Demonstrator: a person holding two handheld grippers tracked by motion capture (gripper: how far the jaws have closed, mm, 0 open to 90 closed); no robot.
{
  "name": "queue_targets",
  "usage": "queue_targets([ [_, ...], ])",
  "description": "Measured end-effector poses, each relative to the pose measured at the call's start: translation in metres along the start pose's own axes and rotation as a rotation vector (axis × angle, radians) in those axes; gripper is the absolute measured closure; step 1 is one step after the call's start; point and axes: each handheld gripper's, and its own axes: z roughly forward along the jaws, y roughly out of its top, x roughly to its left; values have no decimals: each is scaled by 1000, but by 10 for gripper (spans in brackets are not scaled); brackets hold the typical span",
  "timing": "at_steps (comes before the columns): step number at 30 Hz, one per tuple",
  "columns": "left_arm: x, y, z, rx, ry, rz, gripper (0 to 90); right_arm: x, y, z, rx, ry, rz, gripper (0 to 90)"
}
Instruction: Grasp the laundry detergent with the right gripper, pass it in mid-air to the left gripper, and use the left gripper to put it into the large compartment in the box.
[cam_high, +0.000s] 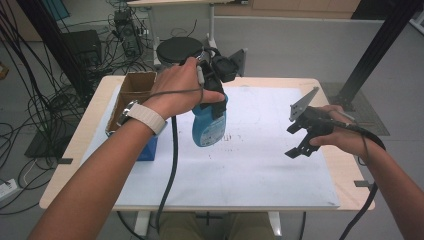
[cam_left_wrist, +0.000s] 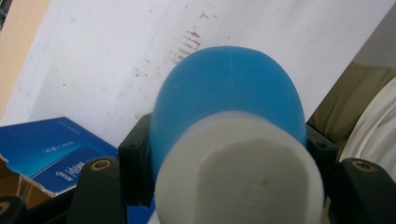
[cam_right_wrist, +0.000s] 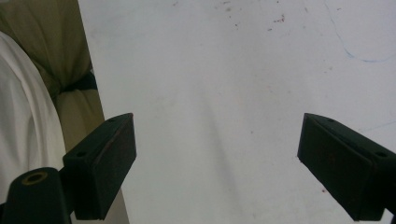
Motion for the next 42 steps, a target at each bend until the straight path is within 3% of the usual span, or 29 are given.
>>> queue_targets([
  [4, 8, 2, -11, -1, 20, -92, 375, -2, -4, -4, 14, -5, 8, 118],
  [10, 21, 6, -26, 25, 57, -160, 374, -5, -12, -4, 11, -10, 23, 119],
  [20, 47, 3, -55, 24, 98, -335, 374, -5, -17, -7, 18, -16, 25, 120],
  [25, 63, -3, -72, 16, 114, -413, 374, -8, -20, -10, 15, -26, 34, 123],
  [32, 83, -15, -90, 2, 140, -557, 374, -9, -21, -12, 5, -22, 27, 123],
  [42, 113, -42, -99, 19, 151, -677, 374, -12, -21, -10, 8, -19, 30, 123],
])
